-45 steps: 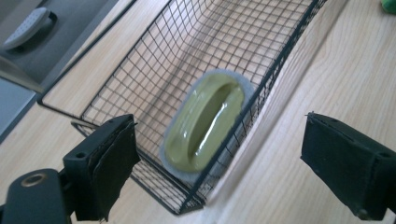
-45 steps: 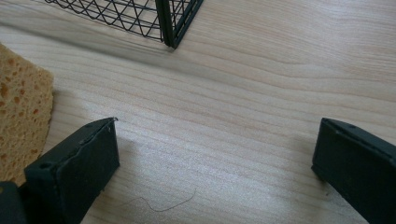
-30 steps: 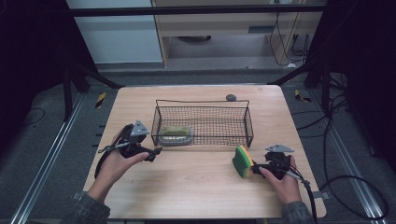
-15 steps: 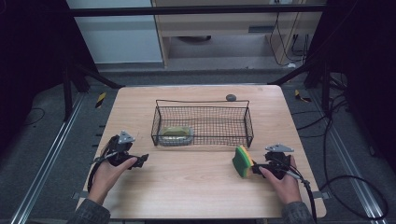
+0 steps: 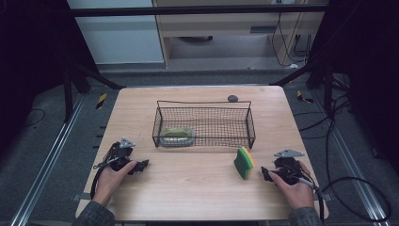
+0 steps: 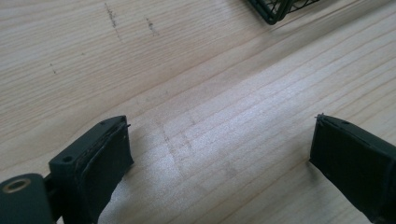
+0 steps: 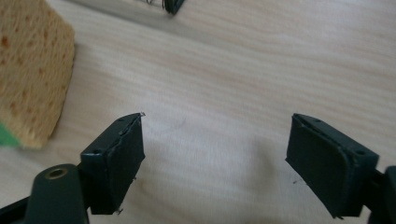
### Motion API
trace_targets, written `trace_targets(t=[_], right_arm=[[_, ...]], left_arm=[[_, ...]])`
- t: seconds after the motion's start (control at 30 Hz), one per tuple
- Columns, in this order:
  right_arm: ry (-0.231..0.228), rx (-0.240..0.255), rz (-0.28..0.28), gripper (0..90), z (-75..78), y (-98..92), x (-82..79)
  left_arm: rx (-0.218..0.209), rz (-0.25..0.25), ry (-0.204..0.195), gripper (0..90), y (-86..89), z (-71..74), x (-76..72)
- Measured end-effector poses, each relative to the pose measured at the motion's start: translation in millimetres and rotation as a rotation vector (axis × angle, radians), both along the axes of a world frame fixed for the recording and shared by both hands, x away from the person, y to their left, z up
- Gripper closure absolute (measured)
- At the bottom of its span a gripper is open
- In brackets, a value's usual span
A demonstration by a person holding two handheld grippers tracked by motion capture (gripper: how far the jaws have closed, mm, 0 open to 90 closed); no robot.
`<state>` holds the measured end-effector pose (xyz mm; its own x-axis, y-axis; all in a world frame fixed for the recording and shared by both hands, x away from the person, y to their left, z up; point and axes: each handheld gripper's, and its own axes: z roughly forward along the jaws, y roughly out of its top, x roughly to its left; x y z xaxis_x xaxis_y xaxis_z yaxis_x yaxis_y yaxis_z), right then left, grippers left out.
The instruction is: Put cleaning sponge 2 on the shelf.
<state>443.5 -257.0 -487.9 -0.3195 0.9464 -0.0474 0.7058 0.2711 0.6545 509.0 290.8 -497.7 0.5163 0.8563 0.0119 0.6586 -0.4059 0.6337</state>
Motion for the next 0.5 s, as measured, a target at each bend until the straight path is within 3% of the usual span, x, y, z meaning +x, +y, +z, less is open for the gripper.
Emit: trace_targets(t=[0.17, 0.33, 0.4, 0.5], right_arm=[[0.035, -0.002, 0.03, 24.2, 6.4, 8.0, -16.1], [0.065, -0.029, 0.099, 23.5, 14.1, 24.6, -31.8], [0.079, -0.026, 0.116, 22.5, 16.7, 28.7, -36.0], [0.09, -0.016, 0.139, 21.1, 23.7, 36.4, -41.8]], left_arm=[[-0.009, 0.042, -0.04, 1.5, 1.2, -4.4, -1.5], [-0.023, 0.04, -0.064, 0.0, 3.2, -7.2, -2.4], [-0.053, 0.05, -0.096, 0.0, 4.7, -10.8, -3.3], [-0.052, 0.048, -0.096, 0.0, 4.9, -10.7, -3.1]])
